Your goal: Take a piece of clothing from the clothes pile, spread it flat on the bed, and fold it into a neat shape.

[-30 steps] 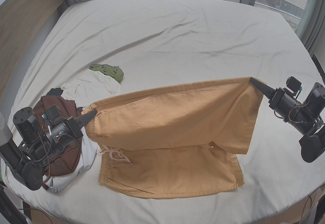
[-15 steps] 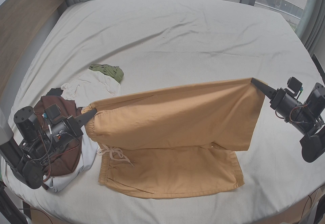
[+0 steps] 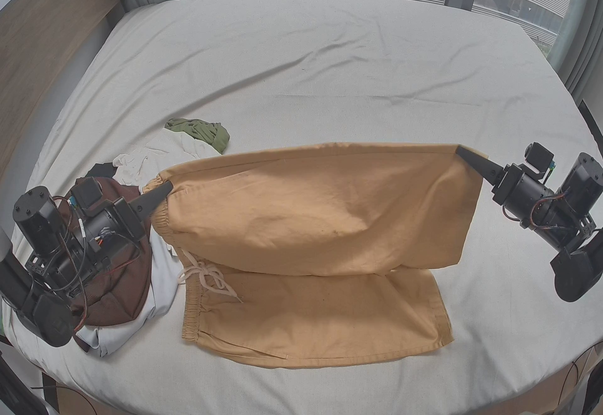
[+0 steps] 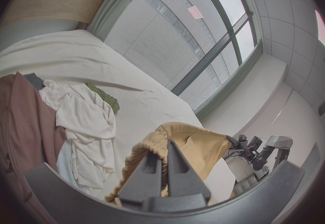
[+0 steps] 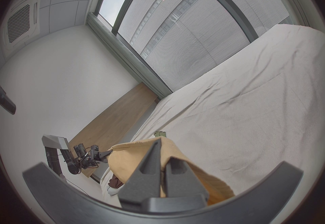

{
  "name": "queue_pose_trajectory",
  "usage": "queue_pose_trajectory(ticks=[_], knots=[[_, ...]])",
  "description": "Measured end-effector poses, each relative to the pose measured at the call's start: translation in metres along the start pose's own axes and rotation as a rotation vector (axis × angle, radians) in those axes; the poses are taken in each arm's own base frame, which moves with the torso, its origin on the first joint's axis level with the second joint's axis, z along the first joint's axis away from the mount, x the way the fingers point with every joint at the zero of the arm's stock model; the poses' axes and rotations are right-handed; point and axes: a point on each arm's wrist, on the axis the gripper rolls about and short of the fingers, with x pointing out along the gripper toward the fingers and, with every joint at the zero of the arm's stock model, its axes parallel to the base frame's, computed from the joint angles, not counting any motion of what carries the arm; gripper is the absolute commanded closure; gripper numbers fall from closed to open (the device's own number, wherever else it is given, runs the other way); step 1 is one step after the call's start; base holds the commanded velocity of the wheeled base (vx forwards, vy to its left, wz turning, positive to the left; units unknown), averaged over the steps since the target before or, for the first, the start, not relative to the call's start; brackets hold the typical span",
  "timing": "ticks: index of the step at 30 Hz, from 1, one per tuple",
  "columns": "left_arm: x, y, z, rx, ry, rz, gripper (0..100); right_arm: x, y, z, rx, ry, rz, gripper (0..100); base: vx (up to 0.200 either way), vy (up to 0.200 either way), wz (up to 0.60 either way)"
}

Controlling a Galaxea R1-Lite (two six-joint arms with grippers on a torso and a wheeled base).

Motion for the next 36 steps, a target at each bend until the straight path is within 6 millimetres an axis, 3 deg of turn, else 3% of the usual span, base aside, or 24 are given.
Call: queue_pose_trajectory(ticks=[7,23,36], knots=[[0.01,-0.003,0.003,0.011,-0.051,0.031,100,0.018,-0.011,0.004,0.007,0.004,-0.012,100,0.0,0.0,0.0],[0.043,0.017,-0.001,0.005,-0.11,0.117,100,0.047,-0.051,0.005,0.008,-0.007,-0.046,100,0.0,0.0,0.0],[0.065,0.033,-0.006,0.002,-0.134,0.143,100,0.073,-0.072,0.014,0.035,-0.027,-0.045,100,0.0,0.0,0.0]])
